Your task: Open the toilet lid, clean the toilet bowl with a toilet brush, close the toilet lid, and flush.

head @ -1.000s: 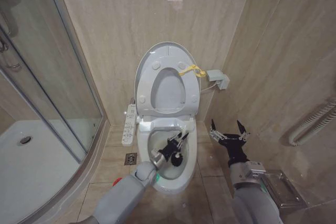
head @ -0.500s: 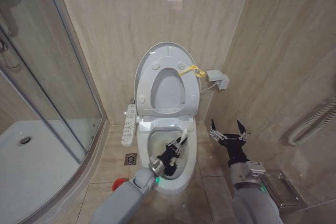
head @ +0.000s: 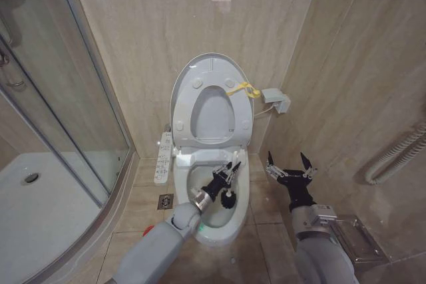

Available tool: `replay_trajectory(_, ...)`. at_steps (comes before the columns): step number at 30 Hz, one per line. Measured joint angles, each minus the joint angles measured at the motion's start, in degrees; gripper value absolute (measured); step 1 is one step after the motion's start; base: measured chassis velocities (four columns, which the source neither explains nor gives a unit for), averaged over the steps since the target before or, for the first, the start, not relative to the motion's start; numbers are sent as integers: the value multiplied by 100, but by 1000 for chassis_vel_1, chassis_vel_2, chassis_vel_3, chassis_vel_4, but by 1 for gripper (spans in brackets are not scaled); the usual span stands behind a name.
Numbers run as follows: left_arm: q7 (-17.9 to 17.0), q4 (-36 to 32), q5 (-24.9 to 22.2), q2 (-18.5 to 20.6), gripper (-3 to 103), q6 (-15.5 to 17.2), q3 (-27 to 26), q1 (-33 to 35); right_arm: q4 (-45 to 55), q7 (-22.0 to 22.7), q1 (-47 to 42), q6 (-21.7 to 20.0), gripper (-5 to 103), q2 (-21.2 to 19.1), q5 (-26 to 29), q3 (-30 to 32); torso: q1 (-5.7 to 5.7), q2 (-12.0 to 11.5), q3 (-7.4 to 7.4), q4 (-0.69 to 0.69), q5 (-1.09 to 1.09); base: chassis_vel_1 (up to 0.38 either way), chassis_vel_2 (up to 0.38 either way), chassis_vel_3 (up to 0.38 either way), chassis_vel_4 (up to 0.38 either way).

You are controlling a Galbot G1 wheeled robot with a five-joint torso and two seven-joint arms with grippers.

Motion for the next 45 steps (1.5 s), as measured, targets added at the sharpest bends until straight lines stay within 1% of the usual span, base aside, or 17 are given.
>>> replay_trajectory(3, 17, 111, -127, 139, 18, 8, 61, 176, 0, 0, 0, 0, 100, 0, 0, 0, 0, 0, -1, 3, 0, 0, 0, 0, 0)
replay_trajectory(6, 33, 308, -129, 203, 18, -21, -24, 194, 0, 0, 0, 0, 100, 0, 0, 0, -1, 1, -2, 1, -2, 0, 0, 0, 0)
replay_trajectory(9, 29, 509, -13, 251, 18, -59, -202, 144, 0, 0, 0, 0, 100, 0, 0, 0, -1, 2, -2, -1, -2, 0, 0, 0, 0)
replay_trajectory(11, 38, 680, 159, 318, 18, -105, -393, 67, 0, 0, 0, 0, 100, 0, 0, 0, -1, 1, 0, 2, 1, 0, 0, 0, 0)
replay_trajectory(13, 45, 686, 179, 334, 18, -109, -445, 36, 0, 0, 0, 0, 100, 0, 0, 0, 0, 0, 1, 3, 0, 0, 0, 0, 0)
replay_trajectory(18, 79, 644, 183, 313, 18, -181, -565, -50, 0, 0, 0, 0, 100, 0, 0, 0, 0, 1, 0, 0, 0, 0, 0, 0, 0)
replay_trajectory(23, 96, 630, 171, 205, 18, -209, -513, -106, 0, 0, 0, 0, 100, 0, 0, 0, 0, 1, 0, 1, 1, 0, 0, 0, 0)
replay_trajectory(27, 71, 660, 142, -14, 18, -210, -329, -175, 0, 0, 0, 0, 100, 0, 0, 0, 0, 0, 0, -1, 1, 0, 0, 0, 0)
replay_trajectory(30, 21, 542, 70, -50, 18, -155, -229, -134, 0, 0, 0, 0, 100, 0, 0, 0, 0, 0, -1, -1, 1, 0, 0, 0, 0)
replay_trajectory(34, -23, 363, -54, 11, 18, -84, -106, 12, 0, 0, 0, 0, 100, 0, 0, 0, -1, 1, -1, 2, 1, 0, 0, 0, 0)
replay_trajectory(39, -10, 291, -277, 194, 18, -100, 25, 197, 0, 0, 0, 0, 100, 0, 0, 0, -1, 1, -2, 3, 1, 0, 0, 0, 0)
replay_trajectory(41, 19, 327, -280, 219, 18, -116, 36, 221, 0, 0, 0, 0, 100, 0, 0, 0, -1, 1, -2, 3, 1, 0, 0, 0, 0)
replay_trajectory(43, 90, 607, -196, 221, 18, -173, -1, 179, 0, 0, 0, 0, 100, 0, 0, 0, -2, 1, -2, 1, -1, 0, 0, 0, 0)
replay_trajectory(45, 114, 859, -154, 192, 18, -225, -64, 59, 0, 0, 0, 0, 100, 0, 0, 0, -1, 1, -2, 1, 0, 0, 0, 0, 0)
